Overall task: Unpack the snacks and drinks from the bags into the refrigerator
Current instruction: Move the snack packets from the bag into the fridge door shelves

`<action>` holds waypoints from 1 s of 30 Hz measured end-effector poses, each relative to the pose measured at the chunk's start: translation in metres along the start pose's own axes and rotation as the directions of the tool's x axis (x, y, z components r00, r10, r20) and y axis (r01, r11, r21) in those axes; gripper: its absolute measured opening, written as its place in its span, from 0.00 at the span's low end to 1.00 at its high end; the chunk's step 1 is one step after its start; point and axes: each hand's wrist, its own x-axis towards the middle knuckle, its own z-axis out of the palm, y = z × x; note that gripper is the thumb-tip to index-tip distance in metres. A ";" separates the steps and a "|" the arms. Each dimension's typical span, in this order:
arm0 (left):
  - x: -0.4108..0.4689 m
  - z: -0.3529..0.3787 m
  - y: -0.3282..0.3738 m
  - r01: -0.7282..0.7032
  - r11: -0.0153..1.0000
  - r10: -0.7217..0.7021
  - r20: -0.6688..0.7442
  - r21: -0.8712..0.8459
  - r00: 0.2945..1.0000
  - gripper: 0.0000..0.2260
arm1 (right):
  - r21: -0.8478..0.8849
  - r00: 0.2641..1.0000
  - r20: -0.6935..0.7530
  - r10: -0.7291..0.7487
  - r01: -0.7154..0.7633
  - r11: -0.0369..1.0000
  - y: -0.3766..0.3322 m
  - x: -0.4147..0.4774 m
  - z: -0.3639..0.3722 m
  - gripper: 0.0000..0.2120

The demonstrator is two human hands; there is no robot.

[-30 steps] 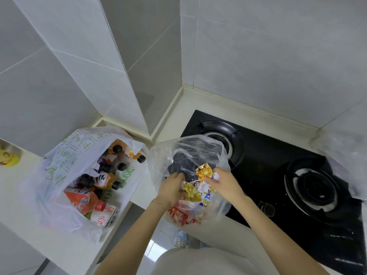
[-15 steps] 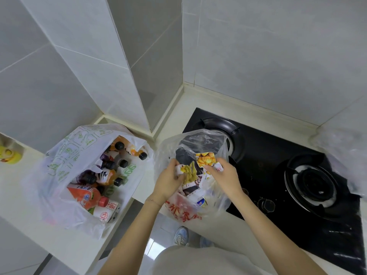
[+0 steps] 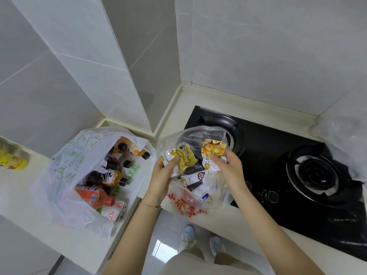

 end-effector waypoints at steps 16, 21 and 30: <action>-0.181 0.046 -0.111 -0.221 0.881 -0.011 -0.486 -0.418 0.874 0.11 | 0.016 0.791 0.612 -0.006 -0.005 1.000 0.011 -0.082 -0.054 0.07; -0.259 0.048 -0.136 -0.407 0.854 0.075 -0.697 -0.325 0.713 0.11 | -0.041 0.608 0.793 0.042 -0.016 0.999 0.011 -0.127 -0.042 0.09; -0.395 0.028 -0.167 -0.649 0.731 0.038 -0.936 -0.213 0.350 0.17 | -0.125 0.227 0.969 0.093 0.130 0.984 0.015 -0.250 -0.009 0.08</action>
